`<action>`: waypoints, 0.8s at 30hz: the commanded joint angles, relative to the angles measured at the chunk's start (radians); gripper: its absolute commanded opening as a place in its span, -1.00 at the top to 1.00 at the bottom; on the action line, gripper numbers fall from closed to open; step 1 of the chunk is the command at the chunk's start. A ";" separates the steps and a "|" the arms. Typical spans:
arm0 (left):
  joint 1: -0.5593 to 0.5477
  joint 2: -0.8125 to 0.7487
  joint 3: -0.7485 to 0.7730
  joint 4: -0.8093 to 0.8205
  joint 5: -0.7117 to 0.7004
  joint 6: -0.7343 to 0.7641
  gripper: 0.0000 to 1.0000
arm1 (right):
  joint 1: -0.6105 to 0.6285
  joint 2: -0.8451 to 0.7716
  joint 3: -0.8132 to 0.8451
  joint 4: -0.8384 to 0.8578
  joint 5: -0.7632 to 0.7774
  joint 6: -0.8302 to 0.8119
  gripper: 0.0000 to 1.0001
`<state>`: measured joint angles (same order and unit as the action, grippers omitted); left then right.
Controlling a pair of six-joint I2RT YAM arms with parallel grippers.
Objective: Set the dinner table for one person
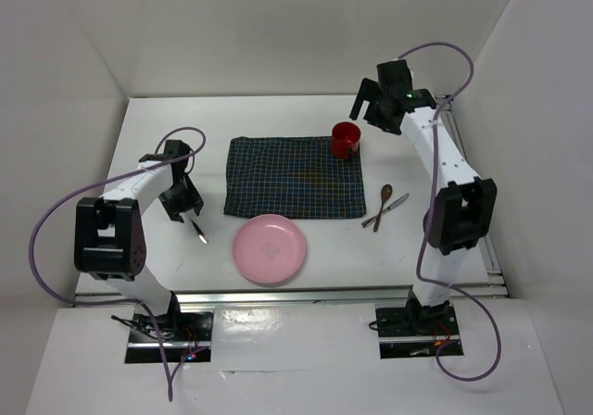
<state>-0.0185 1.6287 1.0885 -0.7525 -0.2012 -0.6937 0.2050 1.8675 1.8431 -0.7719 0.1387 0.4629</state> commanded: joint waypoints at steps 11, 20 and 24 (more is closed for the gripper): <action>0.048 0.211 0.072 0.084 0.065 -0.072 0.20 | -0.003 -0.218 -0.217 0.066 0.021 -0.041 -0.99; -0.050 0.128 0.266 -0.097 -0.242 0.034 1.00 | -0.013 -0.317 -0.343 0.077 0.004 -0.030 -0.99; -0.153 0.164 0.388 -0.157 -0.291 0.124 1.00 | -0.022 -0.356 -0.399 0.077 -0.019 -0.021 -0.99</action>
<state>-0.1024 1.8145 1.3849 -0.8520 -0.4015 -0.6556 0.1963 1.5635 1.4796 -0.7238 0.1368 0.4366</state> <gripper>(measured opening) 0.042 0.994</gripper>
